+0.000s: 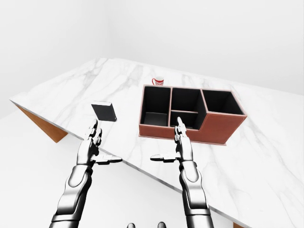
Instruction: Pick up the book and place it in the right compartment of the caddy.
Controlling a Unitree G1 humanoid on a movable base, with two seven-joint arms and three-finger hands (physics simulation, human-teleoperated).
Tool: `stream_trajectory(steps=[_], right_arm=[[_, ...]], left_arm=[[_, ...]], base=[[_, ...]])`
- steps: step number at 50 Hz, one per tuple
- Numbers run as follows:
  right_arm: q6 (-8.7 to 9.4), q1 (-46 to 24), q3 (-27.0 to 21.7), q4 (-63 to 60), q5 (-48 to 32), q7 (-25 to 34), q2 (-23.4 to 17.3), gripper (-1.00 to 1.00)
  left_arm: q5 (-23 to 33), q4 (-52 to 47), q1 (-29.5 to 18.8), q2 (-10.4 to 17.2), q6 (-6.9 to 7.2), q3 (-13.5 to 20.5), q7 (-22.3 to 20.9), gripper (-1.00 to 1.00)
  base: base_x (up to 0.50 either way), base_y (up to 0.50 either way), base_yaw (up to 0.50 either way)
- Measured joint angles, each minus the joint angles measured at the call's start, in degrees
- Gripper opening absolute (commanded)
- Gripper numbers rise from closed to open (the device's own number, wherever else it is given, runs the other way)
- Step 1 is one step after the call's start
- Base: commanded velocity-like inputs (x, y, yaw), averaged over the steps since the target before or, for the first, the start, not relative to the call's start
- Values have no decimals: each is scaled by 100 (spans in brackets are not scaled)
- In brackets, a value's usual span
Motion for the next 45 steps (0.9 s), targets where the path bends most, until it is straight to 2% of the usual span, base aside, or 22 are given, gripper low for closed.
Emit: stream_trajectory(steps=[12, 21, 32, 45], right_arm=[[-5, -1, -1, -5, -3, -2, 3, 100], [-46, 27, -18, -112, 22, -35, 10, 100], [-343, 59, -82, -319, 123, -150, 24, 100], [-618, 42, -126, -442, 209, -284, 23, 100]], left_arm=[[-1, 10, -2, 2, -10, 3, 1, 100], [-158, -65, -43, -16, -95, 72, 79, 100], [-460, -176, -128, -16, -464, 190, 288, 100], [-647, -283, -139, -12, -464, 258, 465, 100]], base=[[0, 0, 0], [0, 0, 0], [0, 0, 0], [0, 0, 0]])
